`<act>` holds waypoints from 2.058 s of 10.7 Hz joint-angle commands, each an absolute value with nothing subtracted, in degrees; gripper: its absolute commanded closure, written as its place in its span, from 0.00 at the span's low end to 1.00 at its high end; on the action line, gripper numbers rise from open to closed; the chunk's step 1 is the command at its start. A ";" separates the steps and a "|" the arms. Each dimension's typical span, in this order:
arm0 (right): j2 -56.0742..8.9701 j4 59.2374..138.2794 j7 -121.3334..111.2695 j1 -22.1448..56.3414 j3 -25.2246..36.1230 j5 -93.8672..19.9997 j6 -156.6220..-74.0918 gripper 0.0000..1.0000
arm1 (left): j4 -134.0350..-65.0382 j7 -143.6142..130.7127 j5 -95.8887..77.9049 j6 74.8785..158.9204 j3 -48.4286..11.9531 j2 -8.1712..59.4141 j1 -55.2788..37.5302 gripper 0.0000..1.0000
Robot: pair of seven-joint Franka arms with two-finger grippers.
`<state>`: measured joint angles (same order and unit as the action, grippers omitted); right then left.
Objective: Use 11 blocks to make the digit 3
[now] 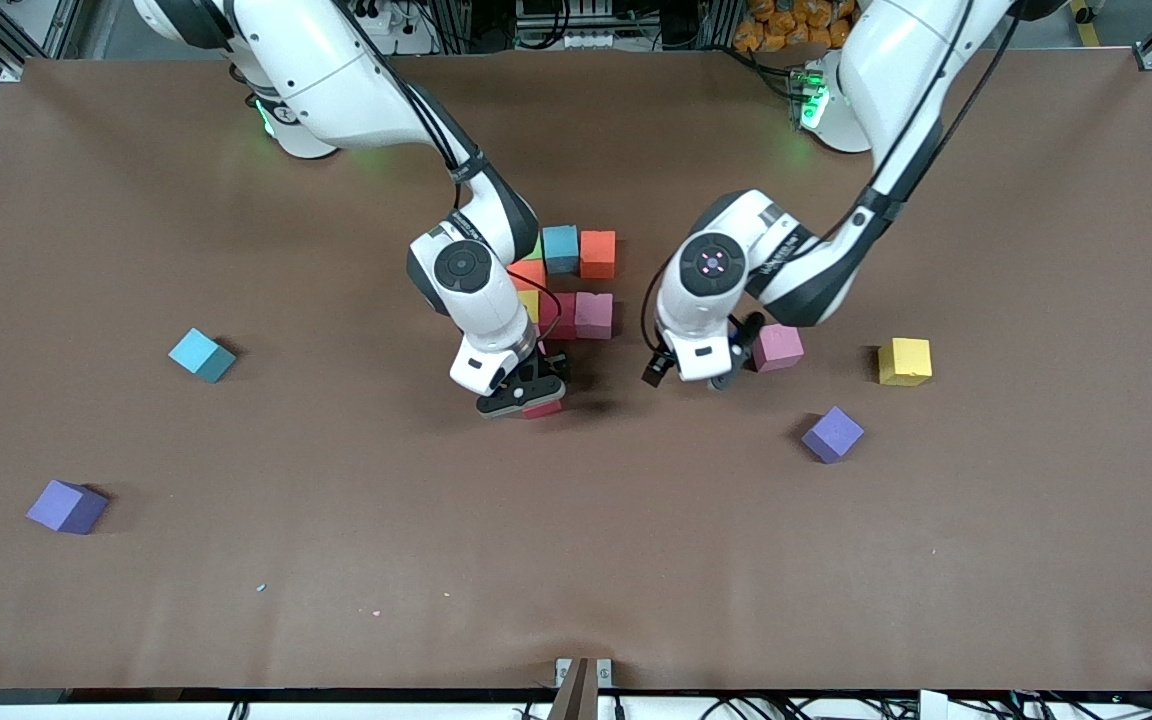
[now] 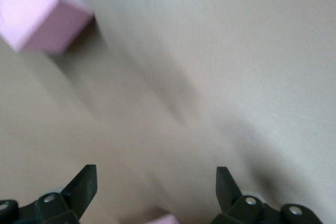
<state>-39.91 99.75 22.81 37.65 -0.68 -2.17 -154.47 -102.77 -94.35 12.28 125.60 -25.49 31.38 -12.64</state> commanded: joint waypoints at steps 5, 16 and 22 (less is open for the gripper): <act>-39.29 101.77 24.17 37.35 -1.67 -0.53 -155.04 0.54 | -105.81 -52.61 12.30 114.96 -25.84 24.71 -3.09 0.00; -36.56 107.14 24.17 36.83 -2.81 -0.09 -155.04 0.53 | -113.03 -39.63 10.64 123.13 -25.93 25.75 3.60 0.00; -36.39 107.67 23.73 36.39 -2.81 0.09 -155.04 0.41 | -114.61 -43.77 8.70 124.71 -25.84 28.29 3.60 0.00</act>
<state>-37.38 104.38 22.81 37.63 -1.77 -1.25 -155.49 -113.55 -43.10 9.86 123.13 -25.39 27.45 3.17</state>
